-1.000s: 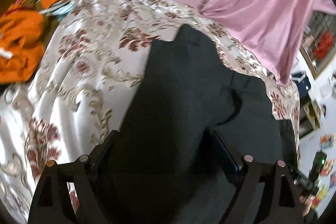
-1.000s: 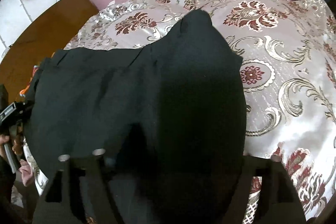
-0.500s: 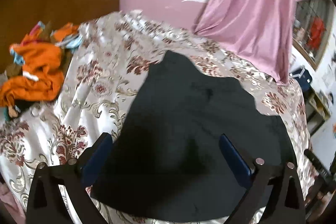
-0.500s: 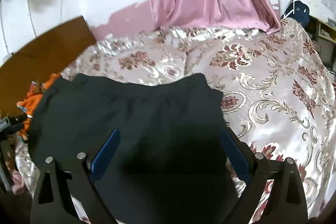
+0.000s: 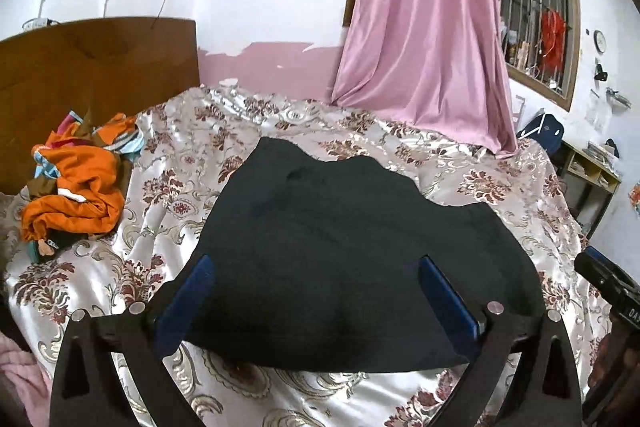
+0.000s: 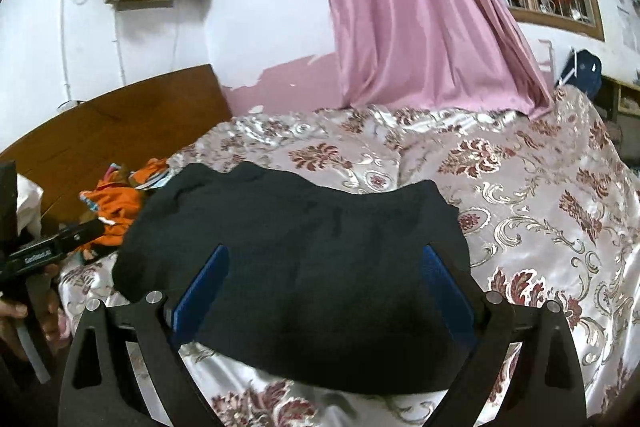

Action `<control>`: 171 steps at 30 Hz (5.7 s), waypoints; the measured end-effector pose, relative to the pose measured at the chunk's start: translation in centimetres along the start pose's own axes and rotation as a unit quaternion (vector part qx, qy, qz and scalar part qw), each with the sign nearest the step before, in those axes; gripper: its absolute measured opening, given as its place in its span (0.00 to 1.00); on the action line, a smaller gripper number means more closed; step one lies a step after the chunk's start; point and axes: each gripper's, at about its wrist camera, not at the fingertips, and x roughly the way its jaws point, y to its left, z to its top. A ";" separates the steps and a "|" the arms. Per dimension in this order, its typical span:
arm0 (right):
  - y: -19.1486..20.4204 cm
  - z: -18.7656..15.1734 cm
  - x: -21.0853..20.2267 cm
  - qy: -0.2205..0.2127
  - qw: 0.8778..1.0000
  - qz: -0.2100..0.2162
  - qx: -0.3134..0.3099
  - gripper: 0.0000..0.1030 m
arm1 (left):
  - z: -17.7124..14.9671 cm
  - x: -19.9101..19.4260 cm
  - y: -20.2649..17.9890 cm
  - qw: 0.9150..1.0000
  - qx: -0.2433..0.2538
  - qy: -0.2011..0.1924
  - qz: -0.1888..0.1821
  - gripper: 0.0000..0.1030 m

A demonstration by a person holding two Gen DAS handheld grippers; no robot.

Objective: Fold large clothes

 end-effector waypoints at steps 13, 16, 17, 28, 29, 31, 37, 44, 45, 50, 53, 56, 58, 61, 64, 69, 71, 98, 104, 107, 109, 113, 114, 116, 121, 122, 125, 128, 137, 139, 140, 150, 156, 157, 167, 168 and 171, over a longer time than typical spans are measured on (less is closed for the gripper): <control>1.7 -2.2 -2.6 0.004 0.998 0.067 -0.020 0.92 | -3.2 -4.1 -0.4 0.999 0.007 -0.017 0.027 1.00; 2.2 -2.7 -2.5 0.019 0.997 0.066 -0.019 0.92 | -4.0 -4.4 -0.7 0.999 0.014 -0.013 0.028 1.00; 2.3 -2.9 -2.4 0.019 0.998 0.062 -0.019 0.92 | -4.3 -4.5 -0.7 0.999 0.019 -0.013 0.030 1.00; 5.3 -6.6 -4.2 -0.071 0.995 0.032 -0.070 0.92 | -7.5 -5.4 -1.4 0.998 0.051 -0.025 0.029 1.00; 5.4 -6.9 -4.1 -0.067 0.995 0.024 -0.075 0.92 | -7.9 -5.6 -1.5 0.998 0.053 -0.029 0.029 1.00; 5.4 -7.2 -4.0 -0.054 0.996 0.011 -0.074 0.92 | -8.8 -5.9 -1.6 0.997 0.057 -0.035 0.032 1.00; 4.6 -8.2 -3.4 -0.021 0.998 -0.020 -0.051 0.92 | -10.9 -6.1 -1.5 0.998 0.051 -0.028 0.030 1.00; 4.4 -10.0 -2.5 0.008 0.998 -0.026 -0.049 0.92 | -13.1 -5.3 -1.2 0.999 0.020 -0.018 0.021 1.00; 4.4 -10.2 -2.5 0.008 0.998 -0.027 -0.049 0.92 | -13.4 -5.2 -1.2 0.999 0.018 -0.016 0.022 1.00; 4.1 -10.2 -2.7 -0.001 0.999 -0.026 -0.044 0.92 | -13.9 -5.2 -1.1 0.999 0.022 -0.021 0.030 1.00; 4.2 -10.4 -2.7 0.002 0.998 -0.027 -0.052 0.92 | -13.9 -5.4 -0.8 0.999 0.010 -0.035 0.037 1.00; 4.3 -10.5 -2.8 0.002 0.998 -0.028 -0.062 0.92 | -14.0 -5.9 -0.5 0.998 -0.002 -0.053 0.040 1.00; 4.4 -10.5 -2.9 0.002 0.998 -0.027 -0.062 0.92 | -14.0 -6.0 -0.3 0.998 -0.008 -0.055 0.039 1.00; 4.4 -10.5 -2.9 0.002 0.998 -0.028 -0.063 0.92 | -14.1 -6.0 -0.4 0.998 -0.010 -0.055 0.035 1.00; 4.4 -10.4 -3.0 0.002 0.998 -0.025 -0.064 0.92 | -14.2 -5.8 -0.7 0.998 -0.003 -0.051 0.036 1.00; 4.5 -10.5 -2.8 0.006 0.997 -0.024 -0.068 0.92 | -14.1 -5.9 -1.1 0.998 0.007 -0.052 0.034 1.00; 4.5 -10.5 -2.8 0.005 0.997 -0.025 -0.068 0.92 | -14.1 -5.9 -1.2 0.998 0.009 -0.050 0.033 1.00; 4.1 -10.8 -2.6 0.012 0.998 -0.024 -0.065 0.92 | -14.3 -6.0 -1.2 0.998 0.019 -0.051 0.034 1.00; 4.0 -10.8 -2.6 0.013 0.998 -0.023 -0.065 0.92 | -14.3 -6.0 -1.2 0.998 0.019 -0.051 0.034 1.00; 4.0 -10.7 -2.6 0.010 0.998 -0.024 -0.064 0.92 | -14.3 -6.0 -1.2 0.998 0.019 -0.051 0.034 1.00; 3.9 -10.8 -2.6 0.011 0.998 -0.024 -0.064 0.92 | -14.3 -6.0 -1.2 0.998 0.020 -0.051 0.034 1.00; 3.9 -10.7 -2.6 0.010 0.998 -0.023 -0.064 0.92 | -14.3 -6.0 -1.2 0.998 0.020 -0.051 0.035 1.00; 3.8 -10.8 -2.6 0.010 0.998 -0.024 -0.064 0.92 | -14.3 -6.0 -1.2 0.998 0.021 -0.051 0.034 1.00; 3.9 -10.7 -2.6 0.011 0.998 -0.023 -0.063 0.92 | -14.2 -6.0 -1.1 0.998 0.021 -0.051 0.034 1.00; 3.8 -10.8 -2.6 0.011 0.998 -0.022 -0.064 0.92 | -14.2 -6.0 -1.1 0.998 0.022 -0.051 0.034 1.00; 3.8 -10.8 -2.6 0.011 0.998 -0.022 -0.064 0.92 | -14.3 -6.0 -1.1 0.998 0.021 -0.051 0.034 1.00; 3.9 -10.8 -2.6 0.010 0.998 -0.021 -0.063 0.92 | -14.3 -6.0 -1.1 0.998 0.022 -0.051 0.034 1.00; 3.8 -10.9 -2.6 0.009 0.998 -0.022 -0.063 0.92 | -14.3 -6.0 -1.1 0.998 0.021 -0.051 0.035 1.00; 3.7 -10.9 -2.6 0.010 0.998 -0.022 -0.062 0.92 | -14.2 -6.0 -1.0 0.998 0.023 -0.051 0.034 1.00; 3.7 -11.0 -2.6 0.010 0.998 -0.022 -0.061 0.92 | -14.2 -5.9 -0.9 0.998 0.024 -0.051 0.033 1.00; 3.7 -11.0 -2.6 0.010 0.998 -0.022 -0.061 0.92 | -14.2 -5.9 -0.8 0.998 0.024 -0.051 0.033 1.00; 3.8 -11.0 -2.6 0.011 0.998 -0.023 -0.057 0.92 | -14.1 -5.8 -0.8 0.998 0.023 -0.050 0.030 1.00; 3.9 -11.0 -2.6 0.011 0.998 -0.023 -0.057 0.92 | -14.1 -5.8 -0.8 0.998 0.024 -0.050 0.029 1.00; 3.9 -11.0 -2.6 0.011 0.998 -0.024 -0.057 0.92 | -14.1 -5.7 -0.8 0.998 0.024 -0.050 0.029 1.00; 3.9 -11.0 -2.5 0.011 0.998 -0.024 -0.057 0.92 | -14.1 -5.8 -0.8 0.998 0.024 -0.049 0.029 1.00; 3.9 -11.0 -2.6 0.011 0.998 -0.024 -0.057 0.92 | -14.1 -5.8 -0.8 0.998 0.024 -0.050 0.030 1.00; 3.9 -11.0 -2.5 0.012 0.998 -0.024 -0.056 0.92 | -14.1 -5.8 -0.8 0.998 0.024 -0.049 0.030 1.00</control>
